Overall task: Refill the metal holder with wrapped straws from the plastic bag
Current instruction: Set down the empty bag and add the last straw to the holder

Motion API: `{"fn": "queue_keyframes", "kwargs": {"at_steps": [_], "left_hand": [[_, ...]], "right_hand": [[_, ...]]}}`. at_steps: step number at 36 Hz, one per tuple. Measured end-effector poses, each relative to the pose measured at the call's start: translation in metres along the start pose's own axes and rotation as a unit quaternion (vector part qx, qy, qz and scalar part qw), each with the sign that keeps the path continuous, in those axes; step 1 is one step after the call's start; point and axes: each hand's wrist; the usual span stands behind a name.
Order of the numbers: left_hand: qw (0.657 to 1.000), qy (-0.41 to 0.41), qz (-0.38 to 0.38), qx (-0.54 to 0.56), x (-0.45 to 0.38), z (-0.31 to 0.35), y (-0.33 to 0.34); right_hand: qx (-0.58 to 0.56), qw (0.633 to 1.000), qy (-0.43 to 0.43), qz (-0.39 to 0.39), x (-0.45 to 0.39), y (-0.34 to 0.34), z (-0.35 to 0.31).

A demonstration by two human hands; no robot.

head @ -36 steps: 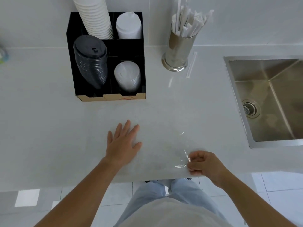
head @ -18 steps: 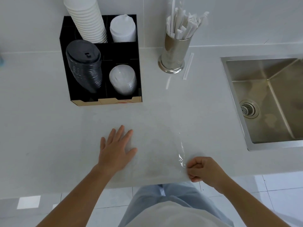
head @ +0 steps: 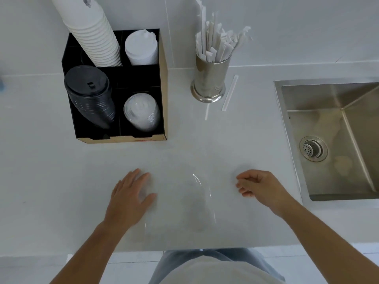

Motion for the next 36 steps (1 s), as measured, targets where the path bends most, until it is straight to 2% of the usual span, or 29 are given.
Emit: {"fn": "queue_keyframes", "kwargs": {"at_steps": [8,17,25,29,36], "left_hand": [[0.989,0.01,0.067,0.129,-0.037,0.064,-0.005],[0.976,0.014,0.082,0.2,-0.114,0.138,-0.005],[0.976,0.003,0.092,0.197,-0.183,0.179,-0.011],[0.982,-0.007,0.069,0.176,-0.216,0.194,-0.011],[0.987,-0.039,0.068,0.14,-0.267,0.217,-0.012]], "right_hand": [[-0.002,0.998,-0.056,0.009,-0.039,-0.039,-0.055],[0.046,0.995,-0.086,0.025,-0.102,-0.074,-0.123],[0.136,0.983,-0.1,0.075,-0.159,-0.083,-0.179],[0.183,0.972,-0.106,0.107,-0.183,-0.081,-0.203],[0.231,0.961,-0.089,0.126,-0.207,-0.073,-0.22]]}}
Point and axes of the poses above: each hand's wrist, its own x-axis away from the middle knuckle, its own y-axis out of the palm, z = x × y, and after that the axes turned 9 degrees about y, right-handed
